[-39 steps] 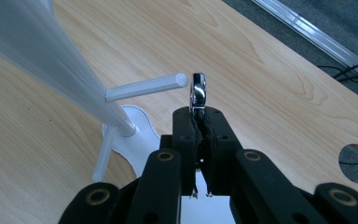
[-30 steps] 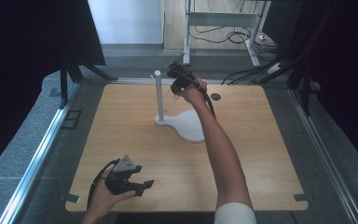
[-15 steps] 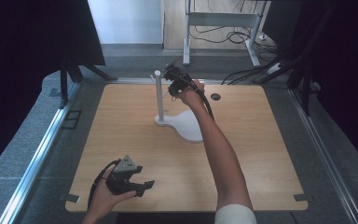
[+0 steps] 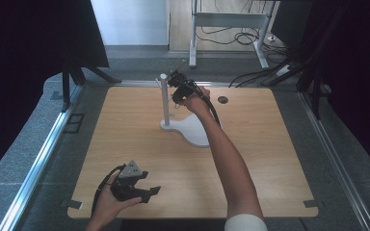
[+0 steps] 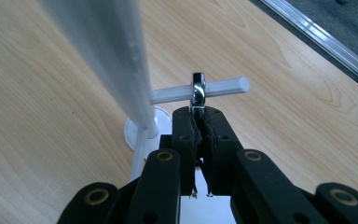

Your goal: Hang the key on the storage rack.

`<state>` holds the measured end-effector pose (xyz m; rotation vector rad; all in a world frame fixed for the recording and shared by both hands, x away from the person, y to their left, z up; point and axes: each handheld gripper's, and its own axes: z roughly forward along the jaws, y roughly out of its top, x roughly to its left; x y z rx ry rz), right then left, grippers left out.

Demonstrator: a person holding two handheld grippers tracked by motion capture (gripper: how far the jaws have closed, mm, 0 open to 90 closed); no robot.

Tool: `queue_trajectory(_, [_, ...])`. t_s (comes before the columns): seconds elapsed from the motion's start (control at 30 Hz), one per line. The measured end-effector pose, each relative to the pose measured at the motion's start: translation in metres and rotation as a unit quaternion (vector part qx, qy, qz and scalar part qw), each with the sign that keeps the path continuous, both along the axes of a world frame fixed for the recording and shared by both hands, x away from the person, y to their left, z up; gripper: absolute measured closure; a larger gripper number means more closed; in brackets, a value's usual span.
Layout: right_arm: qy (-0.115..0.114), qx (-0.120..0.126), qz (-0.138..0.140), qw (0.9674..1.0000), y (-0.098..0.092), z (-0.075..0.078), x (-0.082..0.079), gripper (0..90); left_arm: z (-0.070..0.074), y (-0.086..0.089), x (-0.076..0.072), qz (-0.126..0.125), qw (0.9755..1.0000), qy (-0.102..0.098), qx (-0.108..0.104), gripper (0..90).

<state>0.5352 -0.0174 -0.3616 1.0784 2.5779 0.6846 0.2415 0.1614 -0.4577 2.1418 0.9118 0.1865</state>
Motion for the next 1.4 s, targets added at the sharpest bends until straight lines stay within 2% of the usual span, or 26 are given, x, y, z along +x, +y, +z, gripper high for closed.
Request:
queue_trajectory(0.33, [0.004,0.002,0.01,0.9999,0.005,-0.002,-0.007,83.0,0.0,0.0,0.0,0.001,1.0,0.0,0.0,27.1])
queue_trajectory(0.57, [0.011,0.016,0.025,0.9995,0.002,-0.001,-0.011,75.6,-0.001,-0.001,0.0,0.0,1.0,0.001,0.0,27.1])
queue_trajectory(0.83, [0.008,0.025,0.036,0.999,-0.005,0.002,-0.025,70.1,-0.002,-0.002,0.0,-0.001,1.0,0.001,0.004,27.1])
queue_trajectory(1.13, [0.0,0.042,0.048,0.998,-0.025,0.007,-0.045,65.7,-0.003,-0.003,0.001,0.0,0.9999,0.002,0.011,27.1])
queue_trajectory(1.4, [-0.014,0.056,0.055,0.9968,-0.057,0.005,-0.07,63.5,-0.004,-0.004,0.001,0.001,0.9999,0.002,0.015,27.1])
